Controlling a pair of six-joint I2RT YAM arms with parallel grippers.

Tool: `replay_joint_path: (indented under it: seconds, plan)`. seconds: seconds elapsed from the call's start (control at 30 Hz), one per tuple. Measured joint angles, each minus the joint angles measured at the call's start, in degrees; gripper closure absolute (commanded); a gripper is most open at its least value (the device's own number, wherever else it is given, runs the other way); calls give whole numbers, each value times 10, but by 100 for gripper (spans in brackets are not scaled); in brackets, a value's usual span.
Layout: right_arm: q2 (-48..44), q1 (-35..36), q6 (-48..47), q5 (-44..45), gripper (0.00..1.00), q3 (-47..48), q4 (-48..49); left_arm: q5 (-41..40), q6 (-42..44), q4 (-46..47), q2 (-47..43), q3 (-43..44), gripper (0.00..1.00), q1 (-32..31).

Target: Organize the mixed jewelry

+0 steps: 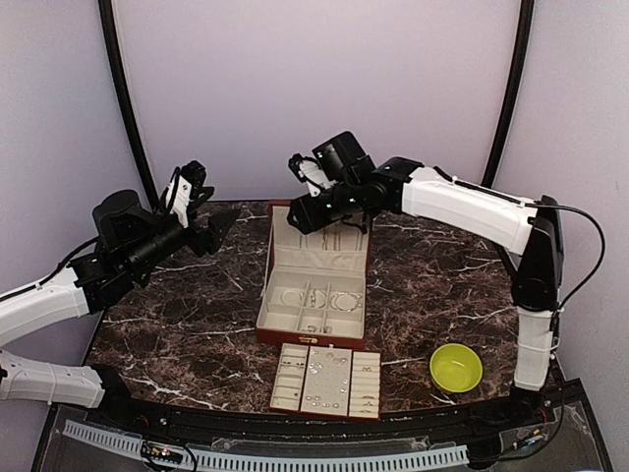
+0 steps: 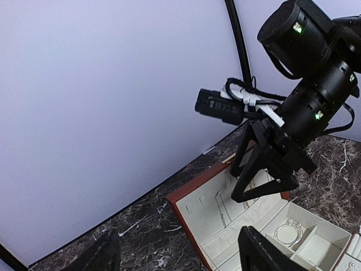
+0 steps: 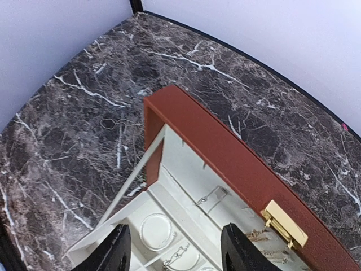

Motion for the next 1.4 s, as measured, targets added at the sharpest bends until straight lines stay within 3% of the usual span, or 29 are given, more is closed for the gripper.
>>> replay_joint_path:
  seconds: [0.17,0.33,0.6,0.87,1.4]
  plan:
    - [-42,0,-53,-43,17,-4,6,4,-8,-1,7,0,26,0]
    - [-43,-1,-111,-18,3,5,-3,5,-12,-7,9,0,25,0]
    - [27,-32,-180,17,1,79,-40,5,-12,-16,9,0,26,0]
    - [96,-47,-246,16,3,145,-95,5,-12,-18,9,1,25,0]
    - [120,-53,-289,29,33,167,-110,5,-12,-21,10,1,25,0]
